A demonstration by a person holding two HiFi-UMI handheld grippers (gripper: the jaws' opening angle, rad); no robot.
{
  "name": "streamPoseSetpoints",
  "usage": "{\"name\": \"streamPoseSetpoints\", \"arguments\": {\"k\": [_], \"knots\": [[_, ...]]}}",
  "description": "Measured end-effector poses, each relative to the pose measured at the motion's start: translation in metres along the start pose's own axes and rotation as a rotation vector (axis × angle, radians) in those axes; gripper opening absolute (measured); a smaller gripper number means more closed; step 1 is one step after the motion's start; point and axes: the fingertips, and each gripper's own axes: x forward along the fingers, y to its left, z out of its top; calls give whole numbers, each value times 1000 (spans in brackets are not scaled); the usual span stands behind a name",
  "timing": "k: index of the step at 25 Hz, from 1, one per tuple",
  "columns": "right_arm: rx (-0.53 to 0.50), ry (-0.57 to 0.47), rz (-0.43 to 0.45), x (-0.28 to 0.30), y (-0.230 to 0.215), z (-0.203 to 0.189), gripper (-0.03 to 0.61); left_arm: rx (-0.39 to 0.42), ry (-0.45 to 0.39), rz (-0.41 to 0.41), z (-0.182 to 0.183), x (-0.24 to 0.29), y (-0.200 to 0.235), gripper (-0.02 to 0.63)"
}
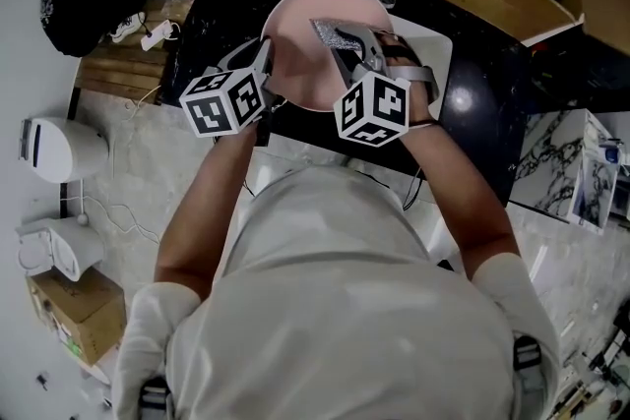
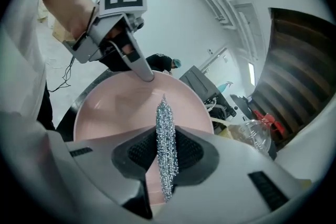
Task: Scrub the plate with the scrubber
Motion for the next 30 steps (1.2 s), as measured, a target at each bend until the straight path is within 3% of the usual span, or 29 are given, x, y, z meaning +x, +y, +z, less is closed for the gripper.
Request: {"name": "streamPoseSetpoints", "arguments": {"k": [9, 13, 16, 23, 30], "knots": [[39, 6, 137, -7, 63, -11, 78, -46, -18, 21, 9, 3, 17, 28], [47, 6, 183, -10, 77, -12, 78, -26, -13, 26, 8, 7, 17, 28], [68, -8, 161, -14, 64, -10, 78, -25, -3, 28, 3, 7, 17, 25], [90, -45, 10, -15, -6, 3, 78, -7, 20, 14, -5, 8, 10, 18], [33, -37, -62, 2, -44, 7, 78, 27, 53, -7, -15, 9, -1, 20]]}}
